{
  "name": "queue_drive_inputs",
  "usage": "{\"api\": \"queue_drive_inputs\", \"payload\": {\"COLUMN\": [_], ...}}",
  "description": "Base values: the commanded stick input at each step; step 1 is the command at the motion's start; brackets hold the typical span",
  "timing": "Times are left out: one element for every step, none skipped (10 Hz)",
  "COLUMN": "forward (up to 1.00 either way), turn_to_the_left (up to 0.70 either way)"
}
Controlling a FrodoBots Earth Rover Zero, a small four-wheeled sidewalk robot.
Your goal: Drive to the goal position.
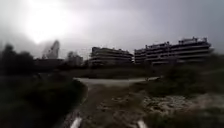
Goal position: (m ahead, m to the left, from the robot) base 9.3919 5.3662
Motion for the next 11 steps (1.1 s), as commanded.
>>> {"api": "queue_drive_inputs", "payload": {"forward": [0.7,0.7,0.7,0.7,0.7,0.7,0.7,0.7,0.7,0.7,0.7], "turn_to_the_left": [0.0,0.0,0.0,0.0,0.0,0.0,0.0,0.0,0.0,0.0,0.0]}}
